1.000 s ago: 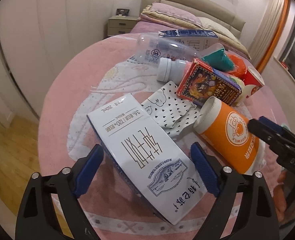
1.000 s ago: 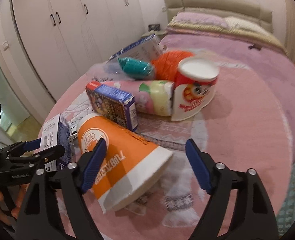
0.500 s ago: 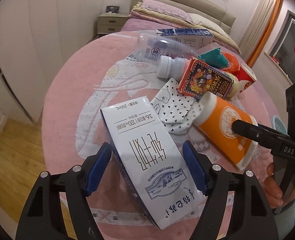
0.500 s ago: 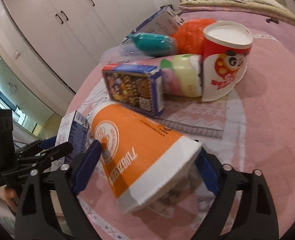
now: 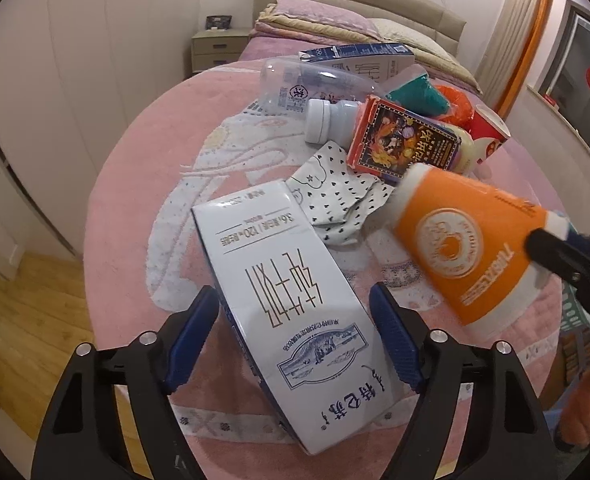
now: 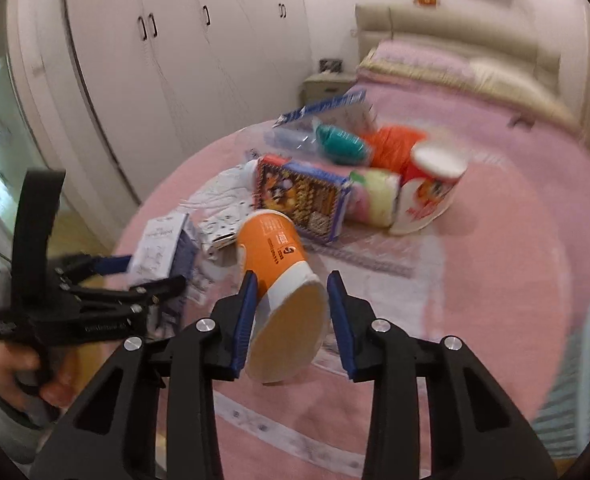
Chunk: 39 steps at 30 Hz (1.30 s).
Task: Collect trash
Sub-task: 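Close the right tool on the orange cup rim while the left tool grips the milk carton, then lift the orange cup with the right tool while the left tool carries the carton toward the basket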
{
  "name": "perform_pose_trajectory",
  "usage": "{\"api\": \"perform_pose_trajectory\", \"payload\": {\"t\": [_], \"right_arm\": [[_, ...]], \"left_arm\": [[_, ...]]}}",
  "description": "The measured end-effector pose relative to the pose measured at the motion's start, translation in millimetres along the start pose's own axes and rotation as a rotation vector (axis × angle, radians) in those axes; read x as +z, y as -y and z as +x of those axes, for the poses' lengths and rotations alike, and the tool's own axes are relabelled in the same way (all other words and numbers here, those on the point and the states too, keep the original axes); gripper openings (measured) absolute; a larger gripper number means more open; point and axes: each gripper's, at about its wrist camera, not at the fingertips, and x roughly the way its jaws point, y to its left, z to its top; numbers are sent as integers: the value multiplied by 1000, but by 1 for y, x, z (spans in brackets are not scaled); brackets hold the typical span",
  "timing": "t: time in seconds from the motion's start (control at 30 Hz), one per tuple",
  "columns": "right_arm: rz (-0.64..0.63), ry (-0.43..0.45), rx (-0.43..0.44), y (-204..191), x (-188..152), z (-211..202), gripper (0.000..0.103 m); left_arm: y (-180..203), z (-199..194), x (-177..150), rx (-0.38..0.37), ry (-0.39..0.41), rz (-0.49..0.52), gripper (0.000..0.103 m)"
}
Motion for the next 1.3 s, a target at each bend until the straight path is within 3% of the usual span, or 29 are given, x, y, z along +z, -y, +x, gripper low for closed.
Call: {"api": "perform_pose_trajectory", "payload": {"t": [0.07, 0.1, 0.33, 0.43, 0.57, 0.6, 0.67, 0.73, 0.83, 1.03, 1.3], "right_arm": [[-50, 1, -92, -7, -1, -5, 33], [-54, -10, -98, -8, -1, -4, 33], [17, -60, 29, -7, -10, 15, 42], [40, -77, 35, -8, -17, 24, 44], [79, -83, 21, -4, -23, 29, 45], [88, -83, 14, -2, -24, 30, 45], [98, -83, 17, 0, -26, 31, 45], [103, -86, 23, 1, -26, 31, 36], [86, -66, 27, 0, -26, 23, 31], [41, 14, 20, -5, -20, -6, 30], [112, 129, -101, 34, -16, -57, 30]], "left_arm": [[0, -1, 0, -3, 3, 0, 71], [-1, -1, 0, -8, 3, -2, 70], [-6, -2, -3, -14, -8, -25, 73], [-9, -2, -8, 5, -20, -43, 81], [-10, 2, -14, 7, -45, -49, 82], [-9, 2, -15, 11, -47, -43, 81], [-5, 2, -17, 22, -48, -19, 64], [-4, 0, -19, 23, -41, -15, 60], [-9, -8, -23, 2, -28, -30, 57], [-7, -38, -22, -85, 71, -41, 57], [55, -51, 11, -177, 155, 114, 57]]}}
